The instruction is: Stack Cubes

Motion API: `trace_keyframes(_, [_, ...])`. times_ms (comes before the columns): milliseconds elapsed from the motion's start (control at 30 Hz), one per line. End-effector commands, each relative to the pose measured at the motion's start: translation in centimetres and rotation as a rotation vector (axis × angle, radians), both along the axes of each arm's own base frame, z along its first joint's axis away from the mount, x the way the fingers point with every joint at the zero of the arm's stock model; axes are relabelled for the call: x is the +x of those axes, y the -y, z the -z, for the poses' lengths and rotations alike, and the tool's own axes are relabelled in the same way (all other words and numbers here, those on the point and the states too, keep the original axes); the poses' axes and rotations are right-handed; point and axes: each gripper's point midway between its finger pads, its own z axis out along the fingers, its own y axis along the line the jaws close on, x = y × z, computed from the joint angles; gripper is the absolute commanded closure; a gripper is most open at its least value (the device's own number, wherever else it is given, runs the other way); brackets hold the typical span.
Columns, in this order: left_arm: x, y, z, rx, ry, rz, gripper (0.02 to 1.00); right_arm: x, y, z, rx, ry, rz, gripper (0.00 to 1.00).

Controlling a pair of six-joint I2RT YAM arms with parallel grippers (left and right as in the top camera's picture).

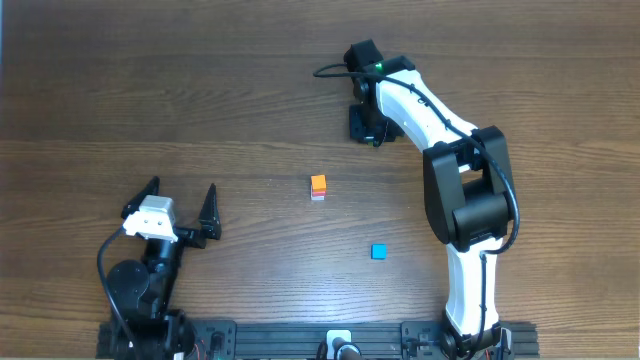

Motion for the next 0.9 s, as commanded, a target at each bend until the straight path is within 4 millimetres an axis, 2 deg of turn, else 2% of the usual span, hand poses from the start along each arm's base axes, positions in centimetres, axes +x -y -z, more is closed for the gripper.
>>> trace_keyframes(33, [0.0,0.1,0.1,0.014,0.003,0.008,0.018,0.3,-0.1,0.2,0.006,-0.003,0.010,0.763])
trace_keyframes(267, [0.0,0.1,0.1,0.014,0.004,0.008,0.018,-0.3,-0.3,0.0,0.003,-0.023,0.008,0.842])
trace_keyframes(433, [0.0,0.1,0.1,0.014,0.003,0.008,0.018,-0.7,-0.1,-1.7,0.006,-0.016,0.011,0.925])
trace_keyframes(567, [0.0,0.1,0.1,0.014,0.003,0.008,0.018,-1.2,-0.4,-4.8,0.036,0.017,0.007,0.972])
trace_keyframes(633, [0.0,0.1,0.1,0.014,0.004,0.008,0.018,-2.0,-1.0,-7.2,0.071,0.034,-0.007,0.987])
trace_keyframes(733, [0.0,0.1,0.1,0.014,0.003,0.008,0.018,-4.8,-2.6,-11.7,0.105,0.062,-0.026,0.989])
trace_keyframes(800, [0.0,0.1,0.1,0.014,0.003,0.008,0.018,-6.5,-3.9,-13.7,0.120,0.082,-0.054,0.989])
trace_keyframes(833, [0.0,0.1,0.1,0.014,0.004,0.008,0.018,-8.2,-5.6,-15.3,0.125,0.108,-0.083,0.991])
trace_keyframes(900, [0.0,0.1,0.1,0.014,0.003,0.008,0.020,-10.3,-7.6,-16.5,0.115,0.133,-0.110,0.989])
